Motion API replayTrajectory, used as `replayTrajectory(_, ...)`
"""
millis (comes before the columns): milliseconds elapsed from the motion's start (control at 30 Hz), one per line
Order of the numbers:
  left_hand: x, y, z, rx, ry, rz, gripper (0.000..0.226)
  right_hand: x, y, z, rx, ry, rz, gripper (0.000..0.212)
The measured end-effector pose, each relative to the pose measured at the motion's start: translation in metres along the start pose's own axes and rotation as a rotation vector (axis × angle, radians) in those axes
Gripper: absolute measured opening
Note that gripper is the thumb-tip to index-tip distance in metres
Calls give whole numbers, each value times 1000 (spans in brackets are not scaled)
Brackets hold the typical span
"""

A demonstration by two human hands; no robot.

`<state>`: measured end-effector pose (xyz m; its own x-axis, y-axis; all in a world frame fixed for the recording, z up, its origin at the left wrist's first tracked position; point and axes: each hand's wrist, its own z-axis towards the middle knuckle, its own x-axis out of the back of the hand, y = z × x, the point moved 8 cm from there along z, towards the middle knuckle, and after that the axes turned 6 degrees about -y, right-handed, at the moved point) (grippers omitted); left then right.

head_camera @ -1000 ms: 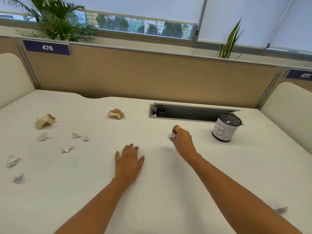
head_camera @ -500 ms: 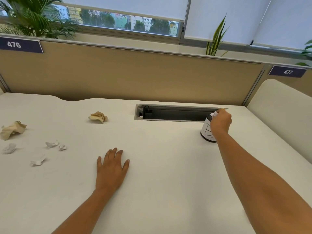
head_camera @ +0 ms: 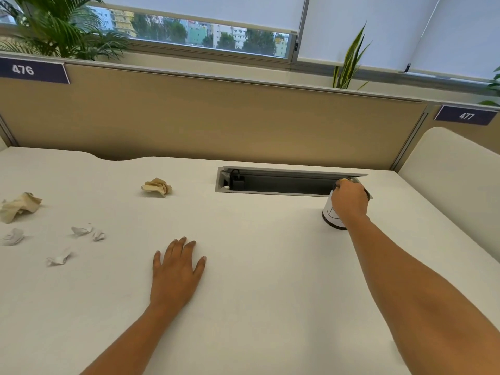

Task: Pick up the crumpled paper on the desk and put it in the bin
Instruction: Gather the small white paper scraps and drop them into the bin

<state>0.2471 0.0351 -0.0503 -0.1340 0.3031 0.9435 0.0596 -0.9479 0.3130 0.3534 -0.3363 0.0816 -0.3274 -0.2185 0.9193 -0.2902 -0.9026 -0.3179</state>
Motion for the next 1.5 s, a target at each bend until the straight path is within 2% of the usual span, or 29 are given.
replayTrajectory(100, 1, 1, -2, 2, -19, -11, 77, 4, -14, -12, 89, 71, 15, 29)
replayTrajectory(200, 4, 2, -6, 5, -25, -29, 86, -2, -47, -36, 267, 89, -15, 27)
replayTrajectory(333, 10, -3, -14, 0, -29, -21, 86, -53, -101, -86, 521, -149, 10, 26)
replayTrajectory(433, 16, -17, -20, 29, -21, -15, 76, -91, -137, -126, 671, -322, 13, 30)
replayTrajectory(533, 30, -38, -27, 49, -7, 46, 57, -112, -175, -159, 814, -382, -37, 29)
replayTrajectory(633, 46, -68, -34, 62, 18, 107, 47, -129, -213, -185, 918, -452, -82, 26)
replayTrajectory(833, 70, -126, -40, 161, 101, 112, 46, -144, -276, -217, 1034, -586, -18, 23)
replayTrajectory(1100, 74, -128, -38, 171, 183, 128, 38, -167, -361, -250, 1121, -696, -78, 28)
replayTrajectory(1267, 74, -128, -37, 170, 196, 146, 31, -172, -402, -262, 1139, -727, -1, 56)
replayTrajectory(1367, 73, -129, -37, 166, 209, 145, 34, -184, -419, -272, 1187, -764, -75, 72)
replayTrajectory(1500, 72, -129, -36, 158, 227, 158, 37, -205, -430, -278, 1217, -839, -186, 77)
